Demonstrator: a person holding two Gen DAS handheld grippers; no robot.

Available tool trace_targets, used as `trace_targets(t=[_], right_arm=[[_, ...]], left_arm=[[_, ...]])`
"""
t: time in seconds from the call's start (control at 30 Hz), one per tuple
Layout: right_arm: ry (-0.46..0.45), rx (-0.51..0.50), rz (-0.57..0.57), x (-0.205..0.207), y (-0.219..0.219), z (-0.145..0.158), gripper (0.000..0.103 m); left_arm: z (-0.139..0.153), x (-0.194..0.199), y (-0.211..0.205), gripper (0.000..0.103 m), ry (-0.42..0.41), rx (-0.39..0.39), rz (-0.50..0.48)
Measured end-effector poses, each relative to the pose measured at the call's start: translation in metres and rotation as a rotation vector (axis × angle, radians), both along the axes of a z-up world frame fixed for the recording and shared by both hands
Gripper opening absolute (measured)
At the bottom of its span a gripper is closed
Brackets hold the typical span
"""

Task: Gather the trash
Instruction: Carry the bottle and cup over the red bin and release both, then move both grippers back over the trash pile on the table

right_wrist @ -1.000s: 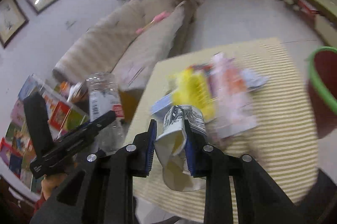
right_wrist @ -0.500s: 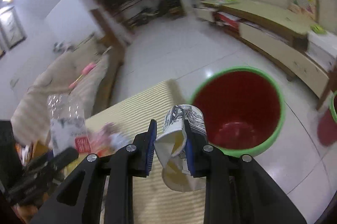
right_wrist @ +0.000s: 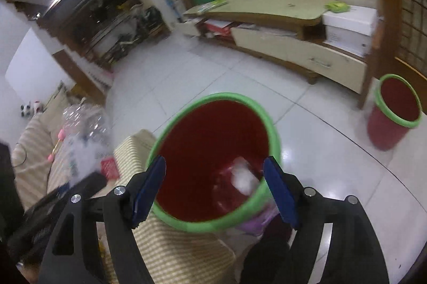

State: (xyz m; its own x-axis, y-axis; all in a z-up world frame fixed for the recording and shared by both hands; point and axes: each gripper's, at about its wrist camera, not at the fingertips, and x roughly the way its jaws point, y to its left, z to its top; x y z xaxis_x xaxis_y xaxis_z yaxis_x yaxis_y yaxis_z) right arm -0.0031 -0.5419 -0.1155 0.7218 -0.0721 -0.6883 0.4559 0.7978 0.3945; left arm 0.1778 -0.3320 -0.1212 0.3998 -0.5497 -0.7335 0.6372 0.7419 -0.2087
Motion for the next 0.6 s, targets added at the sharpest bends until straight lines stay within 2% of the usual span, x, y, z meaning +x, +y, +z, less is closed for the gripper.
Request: trace_targets(t=[0.03, 0.07, 0.23, 0.33, 0.6], right_arm=[[0.001, -0.006, -0.007, -0.005, 0.001, 0.002, 0.074], [0.001, -0.011, -0.013, -0.011, 0.002, 0.002, 0.074], [-0.012, -0.012, -0.003, -0.024, 0.009, 0.009, 0.074], [-0.014, -0.020, 0.019, -0.020, 0.020, 0.014, 0.074], [-0.009, -0.052, 0.074, -0.024, 0.061, 0.024, 0.076]], left_arm=[[-0.001, 0.000, -0.003, 0.077, -0.003, 0.009, 0.002], [0.000, 0.000, -0.004, 0.082, -0.010, 0.011, 0.005], [0.010, -0.010, -0.001, 0.083, -0.019, -0.014, 0.010], [0.021, -0.021, 0.009, 0.083, -0.057, -0.015, 0.019], [0.047, -0.063, 0.089, 0.087, -0.107, -0.041, 0.122]])
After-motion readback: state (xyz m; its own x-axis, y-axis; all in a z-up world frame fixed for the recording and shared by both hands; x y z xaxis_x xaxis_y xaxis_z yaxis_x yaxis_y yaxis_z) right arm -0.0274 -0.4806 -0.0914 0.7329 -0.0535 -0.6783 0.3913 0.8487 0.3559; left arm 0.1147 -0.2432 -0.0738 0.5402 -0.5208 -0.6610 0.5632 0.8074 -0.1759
